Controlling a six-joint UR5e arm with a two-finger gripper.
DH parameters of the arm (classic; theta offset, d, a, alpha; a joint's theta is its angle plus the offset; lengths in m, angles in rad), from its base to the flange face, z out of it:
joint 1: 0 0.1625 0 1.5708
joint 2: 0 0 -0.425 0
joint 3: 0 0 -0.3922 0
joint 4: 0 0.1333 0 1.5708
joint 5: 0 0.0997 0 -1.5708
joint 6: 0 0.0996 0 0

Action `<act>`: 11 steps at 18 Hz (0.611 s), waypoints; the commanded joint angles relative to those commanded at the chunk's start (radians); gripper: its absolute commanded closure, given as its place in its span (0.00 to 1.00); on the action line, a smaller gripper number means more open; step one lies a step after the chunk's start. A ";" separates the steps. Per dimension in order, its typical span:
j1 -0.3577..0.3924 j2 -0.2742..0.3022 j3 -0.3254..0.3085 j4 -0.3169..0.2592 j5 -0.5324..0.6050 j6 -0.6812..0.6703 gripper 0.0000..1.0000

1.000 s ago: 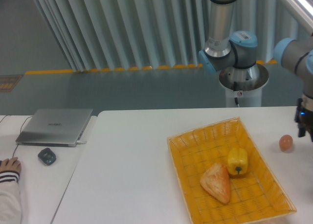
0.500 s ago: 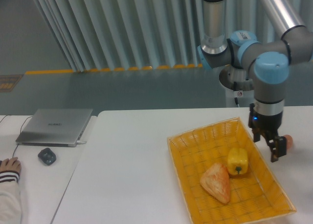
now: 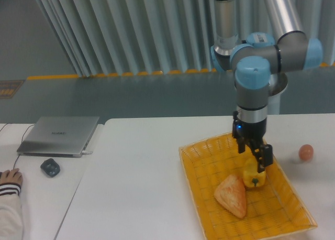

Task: Place the triangular bread on the table
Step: 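Move the gripper down into the basket toward the triangular bread, then lower the open gripper onto the triangular bread and close on it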

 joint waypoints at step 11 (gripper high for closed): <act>-0.031 -0.100 0.000 0.100 0.087 -0.055 0.00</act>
